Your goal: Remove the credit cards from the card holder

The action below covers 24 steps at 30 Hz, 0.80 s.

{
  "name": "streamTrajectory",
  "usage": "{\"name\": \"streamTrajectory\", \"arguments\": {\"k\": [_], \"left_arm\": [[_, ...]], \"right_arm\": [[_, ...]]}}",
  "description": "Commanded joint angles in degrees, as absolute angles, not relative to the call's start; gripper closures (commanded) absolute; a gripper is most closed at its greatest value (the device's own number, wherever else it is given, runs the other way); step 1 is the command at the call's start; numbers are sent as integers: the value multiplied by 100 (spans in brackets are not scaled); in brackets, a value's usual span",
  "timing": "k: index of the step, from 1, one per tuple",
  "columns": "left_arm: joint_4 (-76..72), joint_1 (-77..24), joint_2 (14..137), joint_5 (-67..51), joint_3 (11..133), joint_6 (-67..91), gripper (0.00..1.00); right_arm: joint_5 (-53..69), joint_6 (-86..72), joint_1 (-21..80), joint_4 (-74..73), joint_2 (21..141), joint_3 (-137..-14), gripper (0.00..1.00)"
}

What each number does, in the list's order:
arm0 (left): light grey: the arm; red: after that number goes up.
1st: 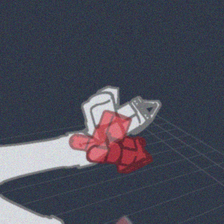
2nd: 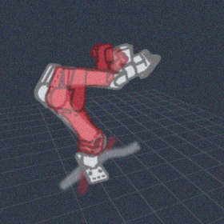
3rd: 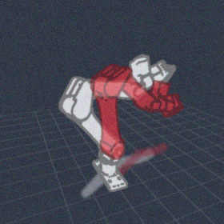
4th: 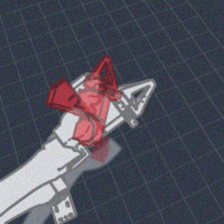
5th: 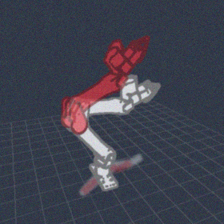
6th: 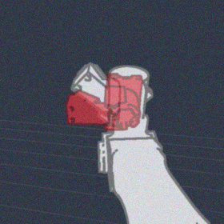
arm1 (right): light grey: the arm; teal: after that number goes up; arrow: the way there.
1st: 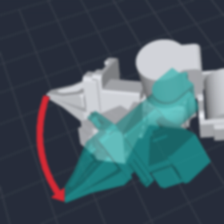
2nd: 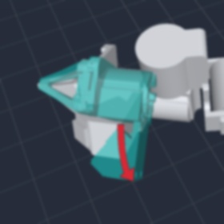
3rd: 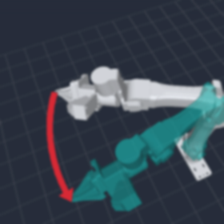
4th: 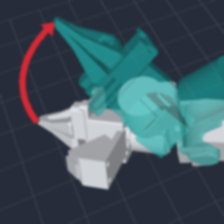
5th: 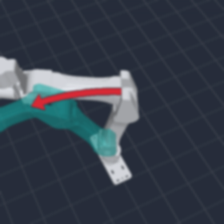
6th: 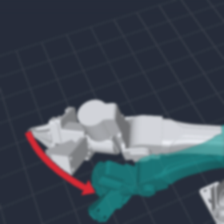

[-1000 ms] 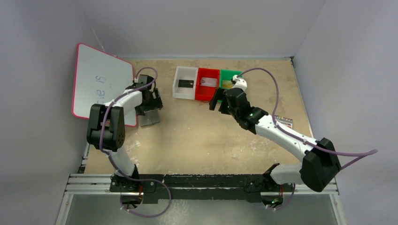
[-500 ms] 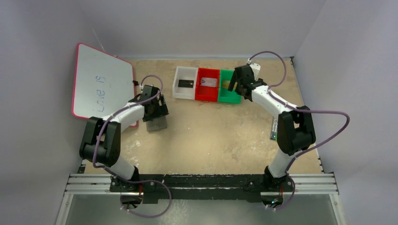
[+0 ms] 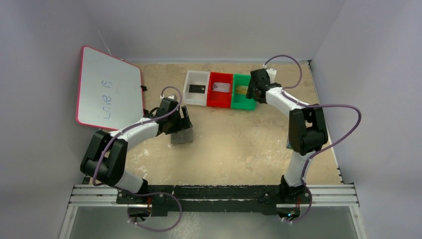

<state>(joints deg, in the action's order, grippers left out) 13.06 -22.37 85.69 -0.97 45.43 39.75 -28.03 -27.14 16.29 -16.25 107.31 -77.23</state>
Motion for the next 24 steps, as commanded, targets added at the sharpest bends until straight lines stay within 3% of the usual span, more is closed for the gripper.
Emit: {"name": "streamTrajectory", "arguments": {"k": [1,12,16,20,24], "left_arm": [[1274,-2606,8620,-612,4289,4346,21],[1098,-3013,8531,-764,4328,4450,22],[975,-3163,8529,-822,4350,4514,22],[1057,-3219,8134,-471,4442,4628,23],[1572,-3221,7288,661,4613,4729,18]], "right_arm": [[-3139,-2592,1495,-1608,10558,-7725,0],[-3397,-2505,1283,-1640,10327,-7504,0],[-2959,-2495,1239,-1576,10030,-7445,0],[-1739,-2217,1278,-931,9160,-6942,0],[206,-1946,1354,475,7983,-5793,3]]}}
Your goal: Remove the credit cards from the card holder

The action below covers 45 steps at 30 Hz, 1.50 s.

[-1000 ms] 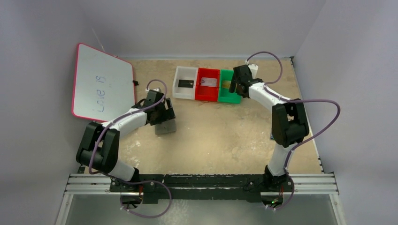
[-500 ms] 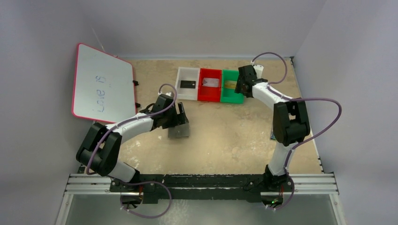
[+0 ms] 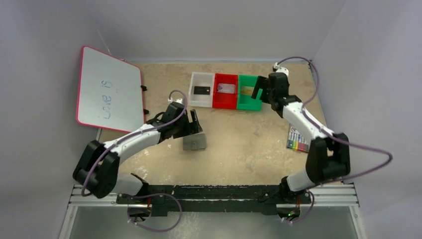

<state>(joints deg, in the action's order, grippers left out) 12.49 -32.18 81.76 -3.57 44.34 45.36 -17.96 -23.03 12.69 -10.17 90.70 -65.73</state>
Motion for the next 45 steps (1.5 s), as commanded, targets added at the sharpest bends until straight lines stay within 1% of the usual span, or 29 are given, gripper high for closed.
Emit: {"name": "streamTrajectory", "arguments": {"k": [1,3,5,7,10,13,15,18,21,24,26,29,30,32,34,37,38,41,44,45], "left_arm": [[1724,-3217,7076,951,4628,4792,16],[2050,-3217,6671,1422,4566,4961,13],[2354,-3217,6295,1715,4433,5144,9],[2590,-3216,5953,1803,4244,5347,6],[2756,-3217,5447,1592,3809,5812,5],[2622,-3216,5063,1058,3316,6248,8],[2483,-3217,4808,716,3001,6488,11],[2488,-3217,4516,472,2734,6684,16],[2438,-3216,4384,289,2524,6750,19],[1939,-3212,4557,-120,2218,6851,23],[1486,-3217,4776,-470,2072,6934,27],[945,-3217,5145,-684,2003,6956,29],[803,-3217,5279,-701,2004,6950,30],[585,-3215,5508,-732,2030,6936,33],[321,-3217,5780,-762,2030,6954,41],[23,-3212,6129,-733,2086,6895,53],[-30,-3216,6226,-690,2126,6850,55],[2,-3217,6484,-423,2354,6658,58],[8,-3215,6846,-296,2663,6385,58],[3,-3217,7030,-324,2796,6267,60]], "right_arm": [[722,-1949,1402,1020,7707,-5387,6],[1388,-2028,1651,1921,7345,-4748,11],[1669,-1757,2192,2441,7262,-4439,14],[1796,-1394,2912,2592,7545,-4435,14],[2367,-1276,3506,2832,8198,-4629,16],[2724,-1272,3889,2982,8927,-4969,23],[2979,-1325,4020,2876,9394,-5297,23],[3322,-1398,4077,2240,10101,-5948,25],[3543,-1292,4091,1514,10756,-6453,31],[3508,-1213,4096,1234,10993,-6618,32],[3516,-1211,4096,1172,10974,-6580,34],[3444,-1300,4096,1190,10919,-6367,38],[3544,-1314,4096,1207,10935,-6286,41],[3725,-1421,4096,1253,10975,-6116,55],[3821,-1650,4096,1440,10954,-5895,67],[3722,-2183,4109,1917,10689,-5399,73],[3665,-2368,4105,2079,10550,-5189,76],[3680,-2951,4140,2675,10137,-4585,78],[3660,-3249,4268,2938,9917,-4288,77],[3656,-3309,4308,2959,9914,-4253,77]]}}
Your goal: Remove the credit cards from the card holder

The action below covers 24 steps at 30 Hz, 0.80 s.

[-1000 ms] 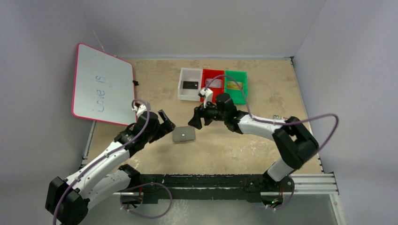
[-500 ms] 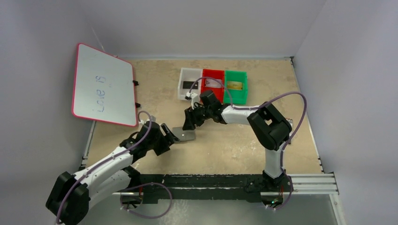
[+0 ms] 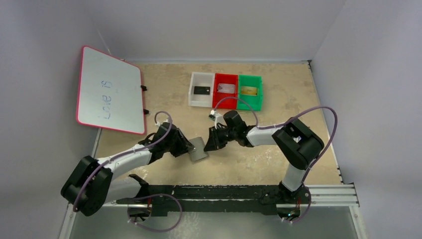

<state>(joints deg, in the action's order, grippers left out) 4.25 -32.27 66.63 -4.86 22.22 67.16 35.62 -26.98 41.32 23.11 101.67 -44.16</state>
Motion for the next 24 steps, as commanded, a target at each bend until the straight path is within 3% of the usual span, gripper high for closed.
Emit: {"name": "streamTrajectory", "arguments": {"k": [1,6,13,24], "left_arm": [[21,-3217,7201,-377,2948,6126,63],[614,-3223,7964,-513,3910,5351,67],[2149,-3242,7601,613,4293,4613,50],[2333,-3731,7817,393,4738,3915,41]], "right_arm": [[3639,-3399,4341,3019,9914,-4209,77],[2893,-4132,4412,3285,9650,-3847,72],[959,-4511,4410,2321,8813,-3753,66],[-590,-5933,4412,1518,7891,-3229,61]]}}
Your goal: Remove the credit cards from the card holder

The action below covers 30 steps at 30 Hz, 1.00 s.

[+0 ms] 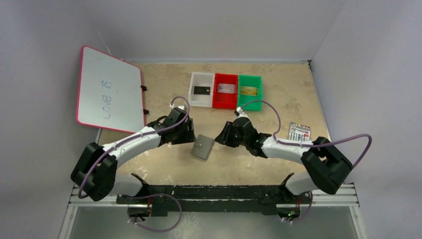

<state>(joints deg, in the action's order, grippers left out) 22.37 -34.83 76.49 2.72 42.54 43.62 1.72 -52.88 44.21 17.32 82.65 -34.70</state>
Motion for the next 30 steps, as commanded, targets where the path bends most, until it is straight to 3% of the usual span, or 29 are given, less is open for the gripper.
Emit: {"name": "streamTrajectory", "arguments": {"k": [1,12,15,17,21,26,30], "left_arm": [[2382,-3841,7895,464,4824,3867,40],[2897,-4673,8763,1239,5497,3747,44],[2930,-4779,8925,1402,5508,3814,48],[3014,-4799,9086,1520,5536,3803,51],[3145,-4908,9326,1675,5682,3709,61],[3145,-4989,9378,1926,5740,3808,61],[3204,-5000,9346,2080,5844,3794,50]], "right_arm": [[-623,-5971,4411,1578,7817,-3152,60],[-878,-6547,4412,1958,7273,-2457,57],[-841,-6562,4412,2272,7117,-2248,57],[-746,-6512,4407,2526,7091,-2164,49],[-742,-6506,4405,2416,7126,-2220,46],[-467,-6288,4404,2681,7334,-2289,46],[-226,-6151,4403,2877,7619,-2438,44]]}}
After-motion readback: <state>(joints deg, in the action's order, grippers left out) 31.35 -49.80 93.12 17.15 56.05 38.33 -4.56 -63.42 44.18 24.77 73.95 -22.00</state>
